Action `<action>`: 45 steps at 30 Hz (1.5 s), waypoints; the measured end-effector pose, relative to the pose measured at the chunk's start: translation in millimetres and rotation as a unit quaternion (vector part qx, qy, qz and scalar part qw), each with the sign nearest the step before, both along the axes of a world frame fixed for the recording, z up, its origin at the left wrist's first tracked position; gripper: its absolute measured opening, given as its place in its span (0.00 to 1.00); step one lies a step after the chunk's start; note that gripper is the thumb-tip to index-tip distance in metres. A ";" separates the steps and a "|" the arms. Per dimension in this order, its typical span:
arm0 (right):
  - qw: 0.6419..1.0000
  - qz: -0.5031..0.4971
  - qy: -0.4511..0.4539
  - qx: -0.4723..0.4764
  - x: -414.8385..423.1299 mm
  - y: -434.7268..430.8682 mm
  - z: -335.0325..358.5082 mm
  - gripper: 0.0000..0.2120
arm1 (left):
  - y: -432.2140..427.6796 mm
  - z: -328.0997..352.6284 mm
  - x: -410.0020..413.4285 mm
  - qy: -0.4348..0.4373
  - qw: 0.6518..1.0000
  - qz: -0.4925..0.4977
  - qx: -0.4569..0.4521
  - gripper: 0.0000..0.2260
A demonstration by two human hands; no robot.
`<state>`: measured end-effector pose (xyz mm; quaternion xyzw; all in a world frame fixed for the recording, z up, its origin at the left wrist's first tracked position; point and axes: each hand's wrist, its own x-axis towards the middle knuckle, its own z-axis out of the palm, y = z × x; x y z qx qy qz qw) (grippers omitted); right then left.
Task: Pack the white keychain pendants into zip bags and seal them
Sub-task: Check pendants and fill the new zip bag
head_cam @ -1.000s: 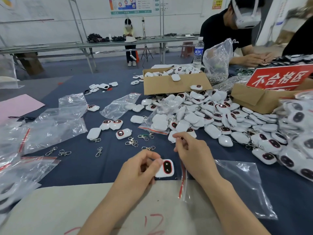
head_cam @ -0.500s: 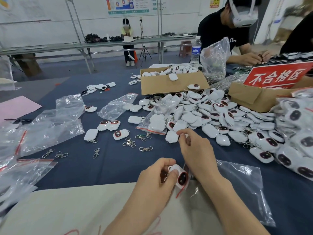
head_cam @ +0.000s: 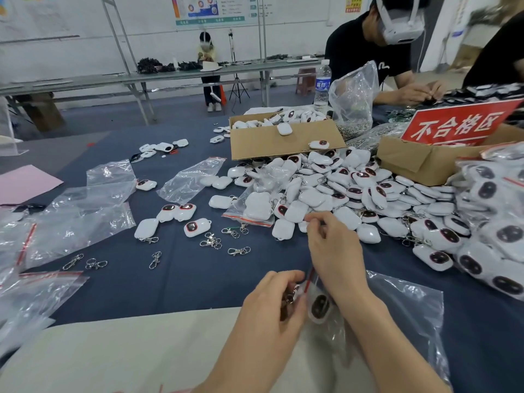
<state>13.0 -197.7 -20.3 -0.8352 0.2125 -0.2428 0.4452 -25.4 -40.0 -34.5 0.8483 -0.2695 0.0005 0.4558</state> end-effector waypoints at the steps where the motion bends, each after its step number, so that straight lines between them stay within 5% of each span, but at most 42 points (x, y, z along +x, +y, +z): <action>1: 1.000 0.007 -0.007 0.001 0.1 -0.5 0.3 0.10 | 0.6 0.1 1.3 0.003 1.000 0.009 -0.011 0.09; 6: 1.000 0.006 -0.012 -0.021 -0.6 2.2 0.6 0.09 | 2.7 3.4 0.7 0.033 0.999 -0.001 -0.025 0.08; 10: 0.999 -0.025 -0.018 -0.011 -1.0 3.5 2.9 0.10 | -4.0 -0.9 -6.2 -0.032 0.997 -0.047 0.047 0.21; 15: 0.997 -0.052 -0.054 0.037 -0.3 2.3 3.6 0.10 | -0.1 1.4 -4.8 -0.038 0.999 -0.035 -0.016 0.24; 22: 0.997 0.010 -0.061 0.042 2.9 7.5 1.1 0.10 | 0.7 2.9 -4.3 -0.273 0.960 -0.011 0.062 0.18; 26: 0.992 0.118 -0.040 0.030 5.1 12.8 0.6 0.10 | 12.4 10.2 -3.7 -0.141 0.989 -0.020 0.026 0.19; 29: 0.980 0.198 0.002 0.018 3.2 14.5 -2.3 0.10 | 27.8 17.1 23.9 -0.124 0.988 0.074 0.050 0.17; 34: 0.974 0.219 0.021 0.045 2.3 11.9 -0.4 0.11 | 56.5 17.2 107.3 -0.054 0.927 0.314 0.196 0.19; 38: 0.972 0.214 0.015 0.094 2.9 10.4 -1.0 0.12 | 68.5 8.5 141.4 -0.003 0.900 0.327 0.289 0.21; 40: 0.971 0.213 0.018 0.109 3.5 9.7 -2.1 0.12 | 69.5 7.1 146.0 -0.012 0.911 0.327 0.250 0.19; 45: 0.967 0.219 -0.006 0.131 5.3 8.0 -5.6 0.10 | 63.4 9.7 120.5 -0.038 0.982 0.178 -0.046 0.13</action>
